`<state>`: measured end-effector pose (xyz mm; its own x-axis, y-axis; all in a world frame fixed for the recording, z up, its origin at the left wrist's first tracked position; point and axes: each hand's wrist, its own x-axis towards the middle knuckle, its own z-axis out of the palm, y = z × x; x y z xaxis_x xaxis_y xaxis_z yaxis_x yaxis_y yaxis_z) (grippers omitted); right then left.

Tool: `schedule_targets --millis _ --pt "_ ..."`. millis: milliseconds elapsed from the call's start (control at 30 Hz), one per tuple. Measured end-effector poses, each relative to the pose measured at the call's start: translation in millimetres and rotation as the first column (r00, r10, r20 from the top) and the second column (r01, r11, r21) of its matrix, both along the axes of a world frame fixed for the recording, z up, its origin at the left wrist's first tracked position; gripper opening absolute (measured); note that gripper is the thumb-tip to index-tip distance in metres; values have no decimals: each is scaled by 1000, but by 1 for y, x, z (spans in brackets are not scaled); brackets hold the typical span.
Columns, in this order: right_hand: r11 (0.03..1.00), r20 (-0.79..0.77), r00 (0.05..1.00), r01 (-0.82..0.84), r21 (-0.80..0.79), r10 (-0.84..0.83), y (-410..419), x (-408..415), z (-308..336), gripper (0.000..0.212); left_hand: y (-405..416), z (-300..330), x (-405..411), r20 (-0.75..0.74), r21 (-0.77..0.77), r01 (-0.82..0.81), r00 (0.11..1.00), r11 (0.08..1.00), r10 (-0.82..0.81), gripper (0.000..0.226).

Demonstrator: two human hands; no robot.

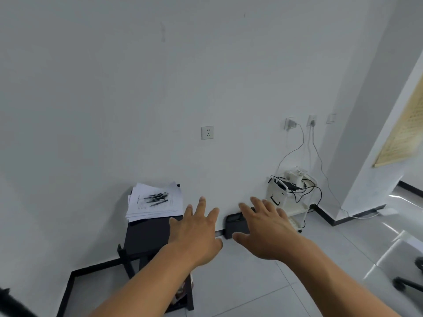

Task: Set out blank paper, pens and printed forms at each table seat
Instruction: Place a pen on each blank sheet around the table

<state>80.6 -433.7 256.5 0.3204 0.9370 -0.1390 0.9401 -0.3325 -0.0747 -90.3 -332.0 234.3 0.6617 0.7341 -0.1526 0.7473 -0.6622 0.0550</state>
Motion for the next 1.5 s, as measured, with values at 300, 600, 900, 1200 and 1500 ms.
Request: schedule_targets --millis 300,600,900,1200,1500 --pt "988 -10 989 -145 -48 145 152 135 -21 88 133 -14 113 -64 15 -167 984 986 168 84" --pt "928 -17 932 -362 -93 362 301 196 -20 88 238 -21 164 -74 -4 -355 933 935 353 83" --pt "828 10 837 -539 -151 547 454 179 -40 87 357 -54 140 -68 -45 -542 840 839 538 81" --pt "694 -30 714 -689 -210 699 589 135 -57 88 441 -80 111 -96 -110 -674 738 730 668 81" --pt "373 -99 414 -883 -286 905 674 52 -109 88 453 -115 63 -205 -168 -871 489 462 848 81"
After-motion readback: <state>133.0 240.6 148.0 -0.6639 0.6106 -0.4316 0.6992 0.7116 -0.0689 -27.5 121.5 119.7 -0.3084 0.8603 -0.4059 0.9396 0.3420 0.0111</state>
